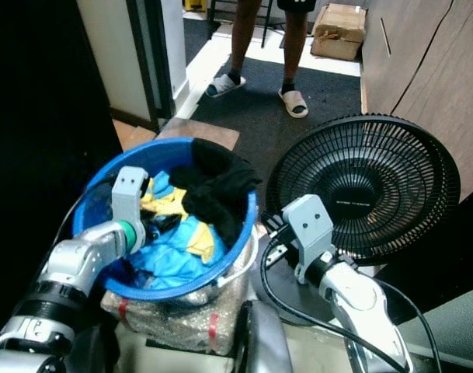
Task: Clothes washing
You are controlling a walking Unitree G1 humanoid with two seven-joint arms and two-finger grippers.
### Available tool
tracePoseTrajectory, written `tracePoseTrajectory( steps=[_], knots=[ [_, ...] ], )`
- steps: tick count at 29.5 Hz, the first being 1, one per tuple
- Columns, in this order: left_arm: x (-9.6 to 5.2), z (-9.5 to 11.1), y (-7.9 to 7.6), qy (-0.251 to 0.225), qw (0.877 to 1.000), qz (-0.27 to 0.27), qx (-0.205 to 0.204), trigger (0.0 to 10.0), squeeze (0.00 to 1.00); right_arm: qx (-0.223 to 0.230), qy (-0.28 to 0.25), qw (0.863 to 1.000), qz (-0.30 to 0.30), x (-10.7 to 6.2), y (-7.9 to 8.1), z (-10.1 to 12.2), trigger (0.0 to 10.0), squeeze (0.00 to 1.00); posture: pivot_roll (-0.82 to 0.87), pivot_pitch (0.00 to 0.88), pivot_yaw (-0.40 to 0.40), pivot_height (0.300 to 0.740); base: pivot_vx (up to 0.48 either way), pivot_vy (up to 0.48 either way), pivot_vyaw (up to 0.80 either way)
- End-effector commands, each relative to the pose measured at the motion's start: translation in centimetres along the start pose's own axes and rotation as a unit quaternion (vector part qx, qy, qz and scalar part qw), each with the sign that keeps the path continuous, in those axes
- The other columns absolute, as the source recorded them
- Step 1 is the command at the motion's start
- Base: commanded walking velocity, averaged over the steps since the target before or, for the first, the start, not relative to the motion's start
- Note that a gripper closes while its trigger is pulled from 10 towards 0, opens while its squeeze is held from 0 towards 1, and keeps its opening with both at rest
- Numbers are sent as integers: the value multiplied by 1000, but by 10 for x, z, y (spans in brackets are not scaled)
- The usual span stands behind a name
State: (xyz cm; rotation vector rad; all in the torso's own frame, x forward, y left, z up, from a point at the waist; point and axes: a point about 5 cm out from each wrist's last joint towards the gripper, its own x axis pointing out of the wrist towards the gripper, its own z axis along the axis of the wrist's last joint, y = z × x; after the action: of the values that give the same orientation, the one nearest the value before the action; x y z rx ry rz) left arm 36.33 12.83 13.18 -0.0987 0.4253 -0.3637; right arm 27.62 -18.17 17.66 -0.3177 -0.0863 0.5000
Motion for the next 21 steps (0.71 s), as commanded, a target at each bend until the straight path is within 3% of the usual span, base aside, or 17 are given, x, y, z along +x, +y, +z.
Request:
tracePoseTrajectory(
  steps=[1,10,11,14,15,21],
  knots=[
    [-2,-32,15,55,998,30,-17,10000,0,6,14,1000,3,-2,1,-6,10000,0,15,201,34,515,0,0,0],
    [-5,-44,13,71,997,26,15,10000,0,4,12,1000,0,-2,0,-4,10000,0,2,205,37,515,0,0,0],
    [-6,-49,12,76,997,21,23,7647,0,4,12,1000,-2,-2,-1,-4,10000,0,2,205,37,515,0,0,0],
    [-7,-52,11,79,996,17,27,7647,0,4,12,1000,-3,-3,-1,-4,10000,0,2,205,37,515,0,0,0],
    [-7,-53,10,80,996,15,32,0,0,3,12,1000,-4,-3,-2,-3,10000,0,2,205,37,515,0,0,0],
    [-8,-56,8,71,996,5,55,0,0,3,11,1000,-5,-3,-2,-3,10000,0,-2,209,35,515,0,0,0]
  ],
)
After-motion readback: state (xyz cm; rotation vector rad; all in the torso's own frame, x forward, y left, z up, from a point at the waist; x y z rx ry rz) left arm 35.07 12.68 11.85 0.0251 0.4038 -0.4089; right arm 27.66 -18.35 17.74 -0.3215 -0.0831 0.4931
